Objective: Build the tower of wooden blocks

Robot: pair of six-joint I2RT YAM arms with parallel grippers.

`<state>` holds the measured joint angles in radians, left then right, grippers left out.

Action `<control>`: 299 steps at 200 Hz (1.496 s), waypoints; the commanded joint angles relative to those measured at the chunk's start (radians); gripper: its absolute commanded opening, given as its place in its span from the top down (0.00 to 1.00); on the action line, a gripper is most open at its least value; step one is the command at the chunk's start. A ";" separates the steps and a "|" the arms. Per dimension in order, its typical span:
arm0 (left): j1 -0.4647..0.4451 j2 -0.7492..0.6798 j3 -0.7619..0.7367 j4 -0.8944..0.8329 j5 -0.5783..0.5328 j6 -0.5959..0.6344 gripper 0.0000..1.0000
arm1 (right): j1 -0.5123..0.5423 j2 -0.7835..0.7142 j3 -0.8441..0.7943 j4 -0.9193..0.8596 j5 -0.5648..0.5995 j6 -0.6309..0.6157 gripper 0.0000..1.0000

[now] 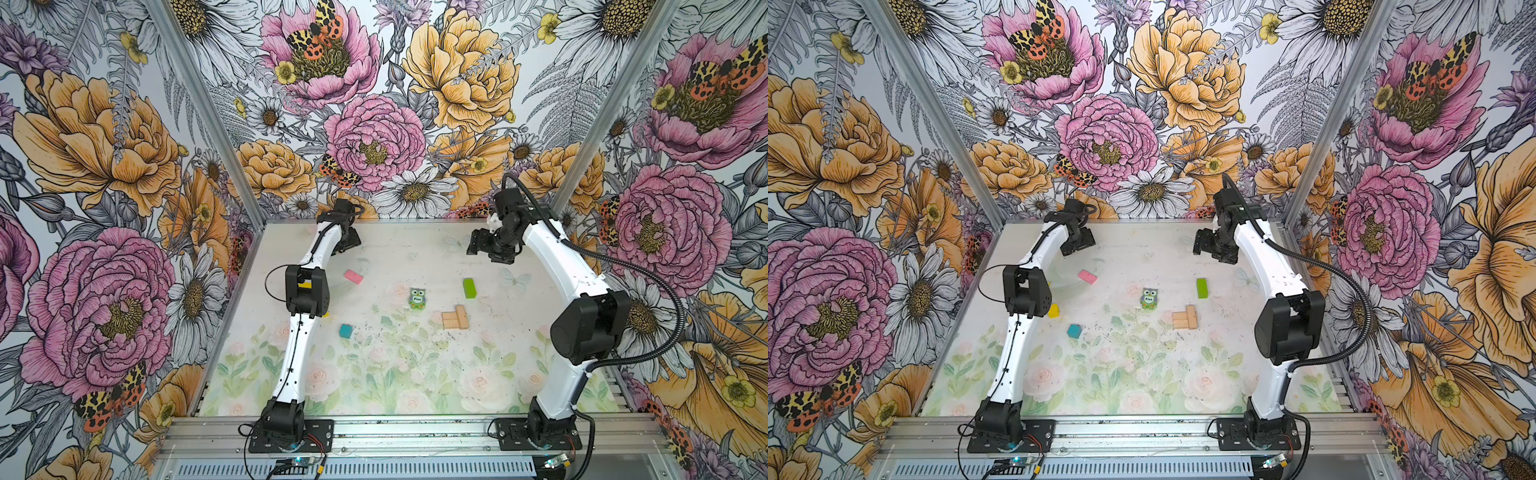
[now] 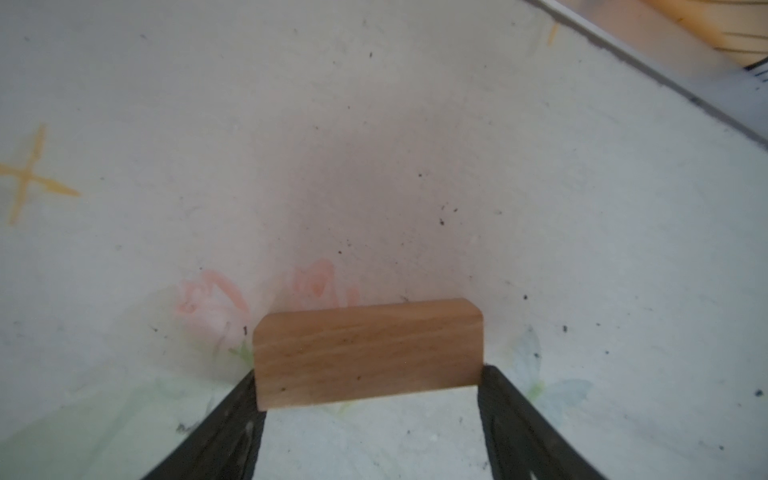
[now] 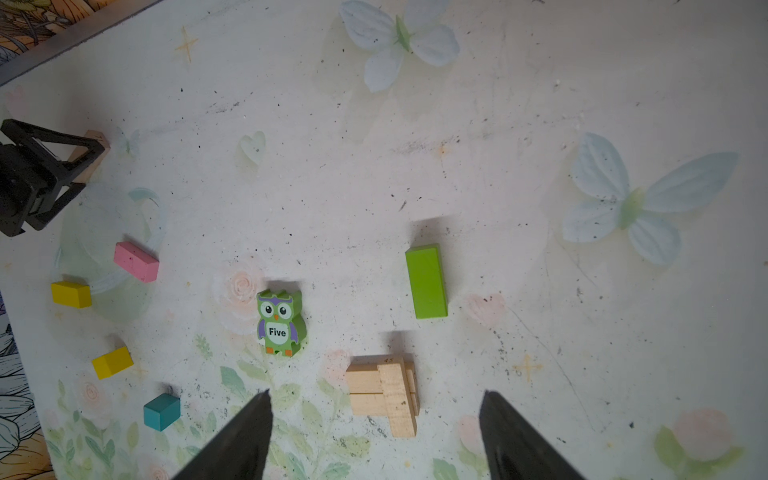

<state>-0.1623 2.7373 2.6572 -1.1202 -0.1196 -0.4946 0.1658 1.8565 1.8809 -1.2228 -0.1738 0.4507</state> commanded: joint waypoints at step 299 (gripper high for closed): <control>-0.283 -0.528 -0.628 0.107 0.024 0.229 0.27 | -0.002 -0.246 -0.224 0.026 -0.042 -0.017 0.20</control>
<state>-0.4026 2.2787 2.0895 -1.0725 -0.1146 -0.3107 0.1658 1.6615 1.6791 -1.2186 -0.2047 0.4427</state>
